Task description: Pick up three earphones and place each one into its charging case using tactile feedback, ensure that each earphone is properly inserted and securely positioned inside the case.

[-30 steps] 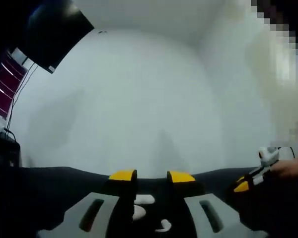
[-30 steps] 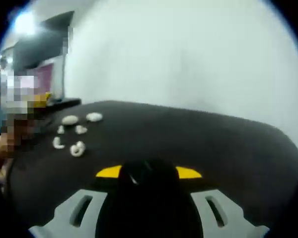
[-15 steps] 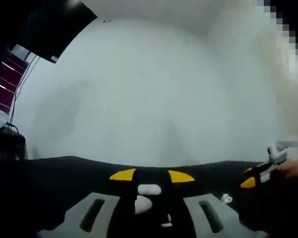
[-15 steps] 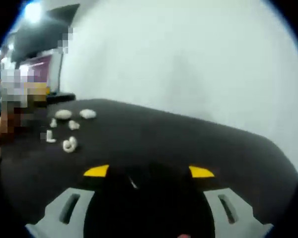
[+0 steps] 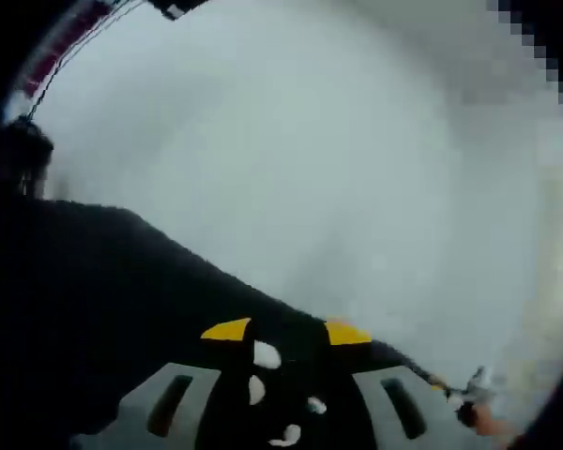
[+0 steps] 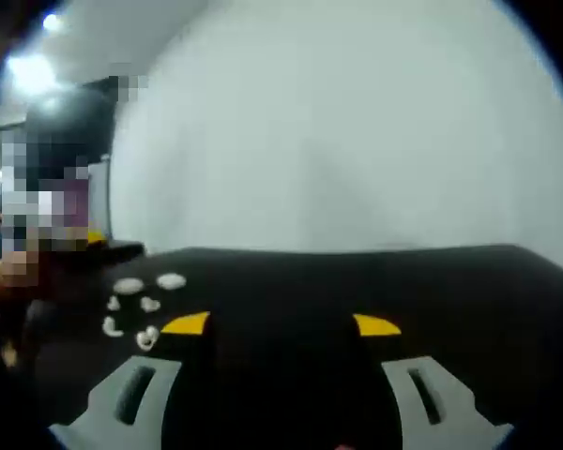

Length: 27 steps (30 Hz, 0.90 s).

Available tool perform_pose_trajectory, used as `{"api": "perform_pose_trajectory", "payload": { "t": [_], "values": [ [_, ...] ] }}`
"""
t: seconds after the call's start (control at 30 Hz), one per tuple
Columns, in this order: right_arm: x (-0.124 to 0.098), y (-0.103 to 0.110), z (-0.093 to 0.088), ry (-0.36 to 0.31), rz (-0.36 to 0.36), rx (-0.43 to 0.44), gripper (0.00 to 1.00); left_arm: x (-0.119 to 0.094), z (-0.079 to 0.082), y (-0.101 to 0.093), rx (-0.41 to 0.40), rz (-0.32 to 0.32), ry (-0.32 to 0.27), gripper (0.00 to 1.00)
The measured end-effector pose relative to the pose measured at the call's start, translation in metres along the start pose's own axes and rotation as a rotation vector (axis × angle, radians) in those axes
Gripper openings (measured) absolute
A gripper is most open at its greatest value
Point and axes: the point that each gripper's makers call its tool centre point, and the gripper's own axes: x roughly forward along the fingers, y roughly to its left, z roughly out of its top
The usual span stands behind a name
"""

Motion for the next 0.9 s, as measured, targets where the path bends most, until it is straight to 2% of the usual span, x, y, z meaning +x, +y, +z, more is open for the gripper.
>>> {"api": "perform_pose_trajectory", "payload": {
  "t": [0.07,0.1,0.2,0.27,0.37,0.47,0.6,0.73,0.9],
  "values": [
    [0.003,0.000,0.001,-0.007,0.010,0.000,0.58,0.001,0.006,0.004,-0.035,0.008,-0.009,0.27],
    [0.004,0.000,0.001,-0.004,0.014,0.003,0.58,0.003,0.005,0.005,-0.021,0.017,0.005,0.28],
    [0.007,0.000,0.000,0.001,0.022,0.006,0.58,0.004,-0.021,0.028,0.175,0.139,0.228,0.33],
    [0.007,-0.001,0.001,-0.005,0.024,0.013,0.57,0.006,-0.029,0.043,0.288,0.200,0.310,0.37],
    [0.007,-0.004,0.002,-0.008,0.022,0.030,0.57,0.009,-0.044,0.053,0.302,0.243,0.421,0.39],
    [0.008,-0.007,0.002,-0.011,0.024,0.054,0.57,0.019,-0.052,0.058,0.293,0.252,0.463,0.44],
    [0.008,-0.007,0.002,-0.013,0.027,0.066,0.56,0.025,-0.059,0.072,0.344,0.290,0.518,0.45],
    [0.009,-0.009,0.003,-0.015,0.028,0.077,0.56,0.026,-0.072,0.079,0.401,0.302,0.571,0.48],
    [0.007,-0.009,0.004,-0.024,0.034,0.111,0.55,0.032,-0.081,0.078,0.446,0.275,0.583,0.53]
  ]
}}
